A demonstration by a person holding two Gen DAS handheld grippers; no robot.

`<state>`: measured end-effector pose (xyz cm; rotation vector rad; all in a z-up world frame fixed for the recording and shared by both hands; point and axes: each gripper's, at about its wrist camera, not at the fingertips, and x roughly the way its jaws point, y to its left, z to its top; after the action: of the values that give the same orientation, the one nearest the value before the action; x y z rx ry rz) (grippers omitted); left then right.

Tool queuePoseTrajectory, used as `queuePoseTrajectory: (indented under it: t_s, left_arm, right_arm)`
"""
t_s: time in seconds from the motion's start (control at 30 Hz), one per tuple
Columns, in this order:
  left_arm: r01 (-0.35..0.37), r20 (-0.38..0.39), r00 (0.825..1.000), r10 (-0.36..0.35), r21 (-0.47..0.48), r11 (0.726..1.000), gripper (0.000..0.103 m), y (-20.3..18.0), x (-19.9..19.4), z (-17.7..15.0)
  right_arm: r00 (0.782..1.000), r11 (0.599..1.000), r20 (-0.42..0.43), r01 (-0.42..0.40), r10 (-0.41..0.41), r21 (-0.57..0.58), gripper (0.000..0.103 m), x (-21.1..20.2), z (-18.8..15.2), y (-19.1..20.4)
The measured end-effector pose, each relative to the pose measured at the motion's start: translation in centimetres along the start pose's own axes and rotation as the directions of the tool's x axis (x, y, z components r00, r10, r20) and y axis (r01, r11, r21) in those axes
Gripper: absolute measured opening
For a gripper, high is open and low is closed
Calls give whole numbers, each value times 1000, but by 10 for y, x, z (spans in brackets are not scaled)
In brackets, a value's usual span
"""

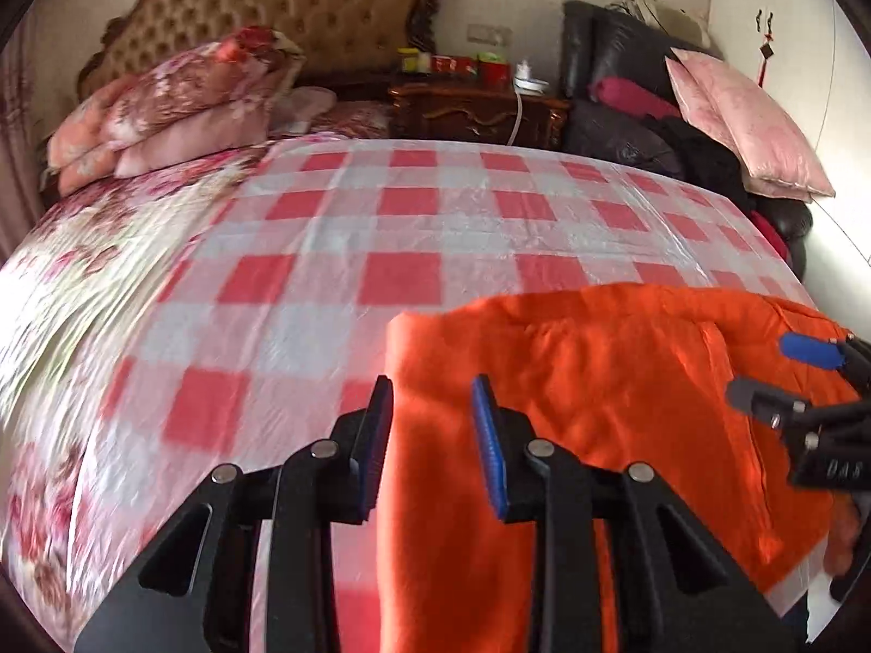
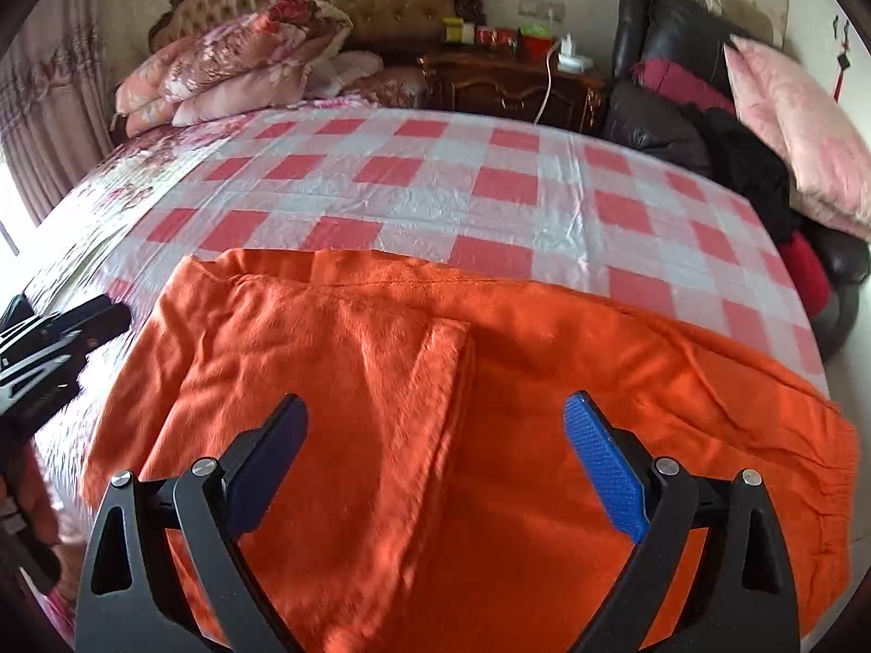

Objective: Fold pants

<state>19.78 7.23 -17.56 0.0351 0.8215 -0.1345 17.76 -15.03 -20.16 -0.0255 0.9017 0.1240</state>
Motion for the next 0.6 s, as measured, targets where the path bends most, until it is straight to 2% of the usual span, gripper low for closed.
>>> queuePoseTrajectory:
  t_s: [0.07, 0.13, 0.23, 0.3, 0.33, 0.37, 0.43, 0.53, 0.6]
  left_arm:
    - [-26, -33, 999, 26, -6, 1000, 30, -2, 19, 12]
    - [-32, -73, 997, 32, 7, 999, 32, -4, 32, 15]
    - [-17, -121, 992, 16, -11, 1000, 59, -7, 44, 11]
    - [-30, -148, 988, 32, 16, 999, 67, -12, 49, 5]
    - [-51, -156, 986, 54, 25, 998, 76, -15, 52, 2]
    - [-59, -158, 986, 59, 2, 998, 86, -15, 53, 0]
    - [-64, -180, 982, 50, -73, 995, 100, -9, 58, -2]
    - [-78, -143, 988, 62, -108, 991, 101, -9, 56, -5]
    - [-110, -155, 984, 92, -110, 988, 101, -13, 57, -5]
  right_arm:
    - [1000, 1000, -27, 16, -16, 13, 92, 9, 2, 2]
    - [995, 998, -91, 53, -51, 19, 92, 24, 1, 2]
    - [989, 996, -131, 80, -73, 46, 92, 37, -5, -2]
    - [990, 994, -129, 68, -56, 87, 92, 38, -6, -7]
    - [989, 993, -133, 71, -59, 90, 93, 39, -5, -6]
    - [988, 993, -138, 79, -66, 93, 98, 40, -5, -6]
    - [988, 989, -136, 84, -67, 123, 99, 41, -7, -8]
    - [988, 988, -136, 84, -66, 130, 99, 42, -6, -9]
    - [988, 988, -136, 91, -73, 129, 99, 42, -4, -8]
